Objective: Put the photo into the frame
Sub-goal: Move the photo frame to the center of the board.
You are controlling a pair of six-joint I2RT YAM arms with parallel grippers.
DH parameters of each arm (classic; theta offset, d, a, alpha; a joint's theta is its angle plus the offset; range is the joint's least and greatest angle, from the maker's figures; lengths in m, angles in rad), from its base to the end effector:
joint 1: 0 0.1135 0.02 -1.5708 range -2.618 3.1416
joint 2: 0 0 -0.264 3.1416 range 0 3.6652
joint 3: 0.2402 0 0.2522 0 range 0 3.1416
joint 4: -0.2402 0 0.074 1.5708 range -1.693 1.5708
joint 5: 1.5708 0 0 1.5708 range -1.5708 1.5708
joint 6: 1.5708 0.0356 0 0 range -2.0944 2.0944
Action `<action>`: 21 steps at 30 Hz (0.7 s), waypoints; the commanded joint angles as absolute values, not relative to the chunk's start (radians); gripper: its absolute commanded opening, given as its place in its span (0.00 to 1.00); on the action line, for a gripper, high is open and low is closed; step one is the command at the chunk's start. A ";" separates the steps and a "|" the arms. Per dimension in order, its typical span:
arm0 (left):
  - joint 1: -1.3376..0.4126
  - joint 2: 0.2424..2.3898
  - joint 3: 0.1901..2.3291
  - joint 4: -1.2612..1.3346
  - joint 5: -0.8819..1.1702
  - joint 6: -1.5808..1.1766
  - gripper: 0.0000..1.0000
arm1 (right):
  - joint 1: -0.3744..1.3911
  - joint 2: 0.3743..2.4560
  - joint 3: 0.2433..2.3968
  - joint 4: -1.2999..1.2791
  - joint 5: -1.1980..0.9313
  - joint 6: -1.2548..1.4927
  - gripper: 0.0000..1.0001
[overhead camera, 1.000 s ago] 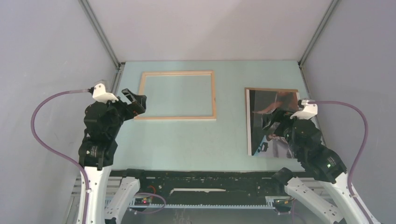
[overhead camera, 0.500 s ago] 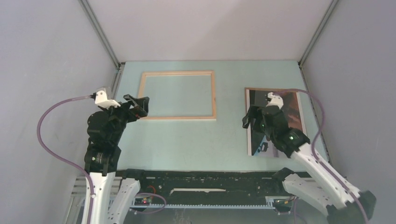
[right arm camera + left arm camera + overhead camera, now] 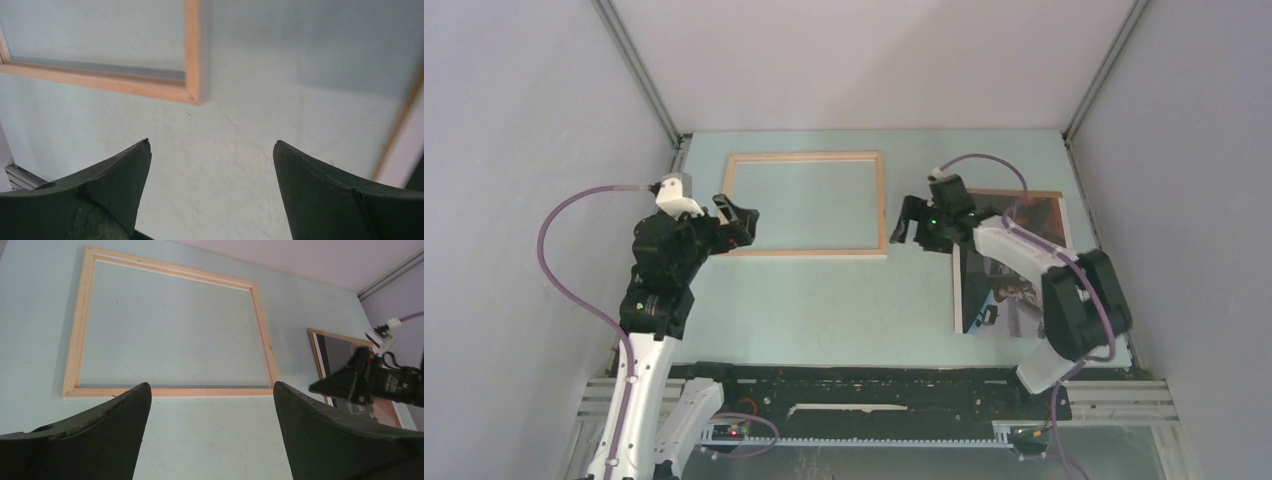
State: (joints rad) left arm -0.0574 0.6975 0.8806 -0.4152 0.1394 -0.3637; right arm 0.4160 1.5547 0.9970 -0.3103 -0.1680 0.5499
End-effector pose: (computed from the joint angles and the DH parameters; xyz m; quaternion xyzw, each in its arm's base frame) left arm 0.1534 -0.0138 0.3615 -0.0766 0.7798 -0.1828 0.5939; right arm 0.2957 0.1371 0.2155 0.0338 0.9354 0.2290 0.2672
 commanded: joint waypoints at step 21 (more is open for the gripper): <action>-0.088 0.744 0.954 -0.302 0.345 -0.477 1.00 | 0.571 2.158 1.678 -0.676 0.092 0.466 0.65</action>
